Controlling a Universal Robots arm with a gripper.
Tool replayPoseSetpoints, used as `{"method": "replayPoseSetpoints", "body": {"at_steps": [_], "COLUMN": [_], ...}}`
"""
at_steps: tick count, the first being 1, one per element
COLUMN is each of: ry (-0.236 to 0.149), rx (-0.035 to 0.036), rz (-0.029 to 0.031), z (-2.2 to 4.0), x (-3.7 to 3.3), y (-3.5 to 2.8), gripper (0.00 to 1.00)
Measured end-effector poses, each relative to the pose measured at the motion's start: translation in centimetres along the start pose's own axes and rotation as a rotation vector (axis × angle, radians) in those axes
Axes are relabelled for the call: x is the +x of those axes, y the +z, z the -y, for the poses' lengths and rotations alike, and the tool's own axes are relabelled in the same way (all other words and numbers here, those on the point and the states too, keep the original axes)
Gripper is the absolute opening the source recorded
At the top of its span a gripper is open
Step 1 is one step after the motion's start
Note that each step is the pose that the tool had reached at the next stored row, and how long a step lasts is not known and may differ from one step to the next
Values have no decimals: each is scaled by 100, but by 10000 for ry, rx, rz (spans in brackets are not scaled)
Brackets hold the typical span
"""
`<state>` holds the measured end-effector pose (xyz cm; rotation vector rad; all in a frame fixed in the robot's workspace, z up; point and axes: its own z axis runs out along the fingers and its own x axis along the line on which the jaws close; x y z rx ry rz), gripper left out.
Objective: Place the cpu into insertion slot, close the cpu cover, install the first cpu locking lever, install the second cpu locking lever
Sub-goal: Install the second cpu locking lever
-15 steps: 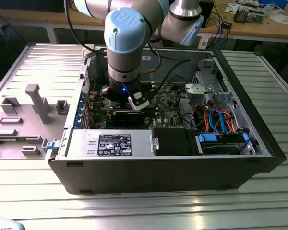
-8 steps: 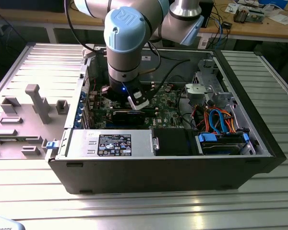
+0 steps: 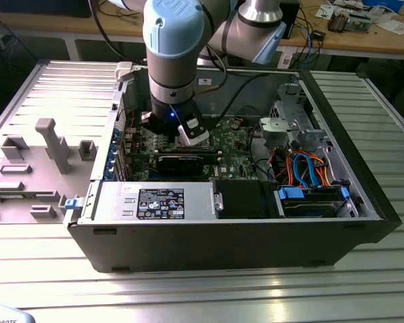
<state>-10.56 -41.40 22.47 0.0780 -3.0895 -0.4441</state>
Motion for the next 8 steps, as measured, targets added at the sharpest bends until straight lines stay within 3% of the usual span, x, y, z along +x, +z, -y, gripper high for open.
{"method": "replayPoseSetpoints", "body": {"at_steps": [8], "ry": [0], "rx": [-4], "rz": [1], "z": [-2], "x": [0], "y": [-4], "gripper": [11]}}
